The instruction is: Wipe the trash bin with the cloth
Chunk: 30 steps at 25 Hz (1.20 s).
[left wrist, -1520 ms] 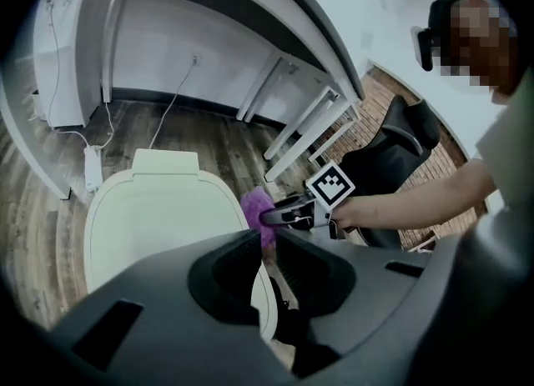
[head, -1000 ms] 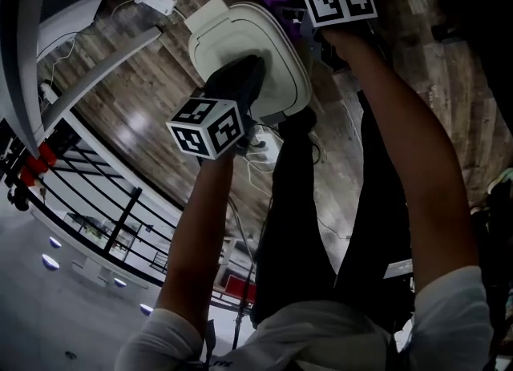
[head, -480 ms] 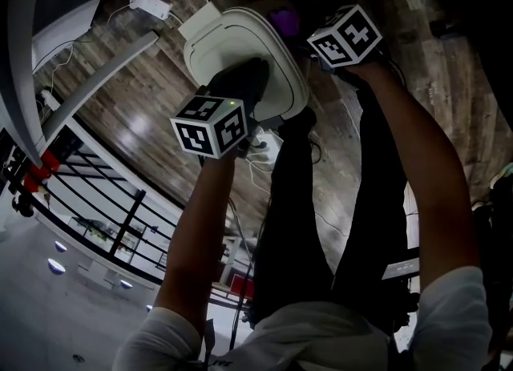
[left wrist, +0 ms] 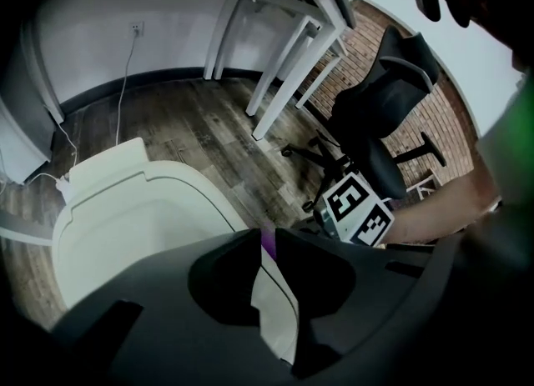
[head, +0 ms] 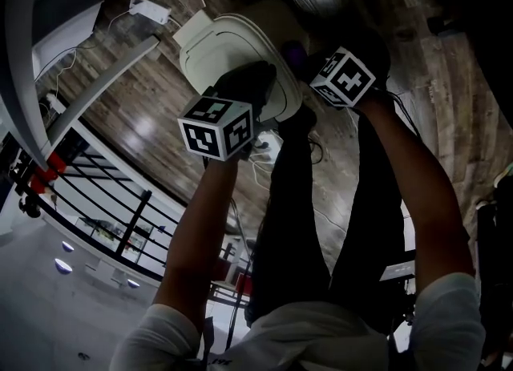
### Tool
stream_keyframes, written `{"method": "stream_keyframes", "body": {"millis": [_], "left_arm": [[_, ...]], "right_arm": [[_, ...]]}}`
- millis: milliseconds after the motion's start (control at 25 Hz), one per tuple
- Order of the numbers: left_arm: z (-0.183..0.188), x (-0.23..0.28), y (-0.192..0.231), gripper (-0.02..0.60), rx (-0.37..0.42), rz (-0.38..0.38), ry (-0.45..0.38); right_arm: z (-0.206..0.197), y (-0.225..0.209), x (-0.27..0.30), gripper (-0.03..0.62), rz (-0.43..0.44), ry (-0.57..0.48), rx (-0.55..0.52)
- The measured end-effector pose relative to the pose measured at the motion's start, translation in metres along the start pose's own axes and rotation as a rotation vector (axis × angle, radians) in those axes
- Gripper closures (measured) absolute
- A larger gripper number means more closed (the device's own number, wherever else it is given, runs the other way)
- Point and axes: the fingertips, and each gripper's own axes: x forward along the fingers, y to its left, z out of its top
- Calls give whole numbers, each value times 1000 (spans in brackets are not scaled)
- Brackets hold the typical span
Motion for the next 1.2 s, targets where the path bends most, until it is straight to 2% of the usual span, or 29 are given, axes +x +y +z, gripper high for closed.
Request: {"method": "stream_keyframes", "body": {"millis": [200, 400, 480, 560, 720, 840, 1000, 1200], "left_arm": [[-3, 6, -7, 528, 4, -8, 22], [-7, 10, -9, 528, 1, -11, 28], [-7, 9, -8, 528, 0, -11, 27], [-6, 8, -7, 528, -1, -12, 24], [-3, 5, -5, 528, -7, -16, 17], [0, 4, -3, 528, -17, -24, 11], [4, 5, 0, 528, -27, -32, 8], [6, 6, 1, 528, -55, -53, -5]], "right_arm": [[-52, 18, 13, 493, 7, 93, 35], [-99, 37, 24, 492, 50, 241, -40], [-112, 31, 20, 491, 38, 285, -42], [-111, 8, 10, 492, -9, 284, -18], [-65, -65, -10, 493, -178, 183, -21], [-18, -107, -18, 493, -274, 132, -68], [49, -131, -5, 493, -312, 82, -182], [103, -140, 34, 493, -303, 117, -397]]}}
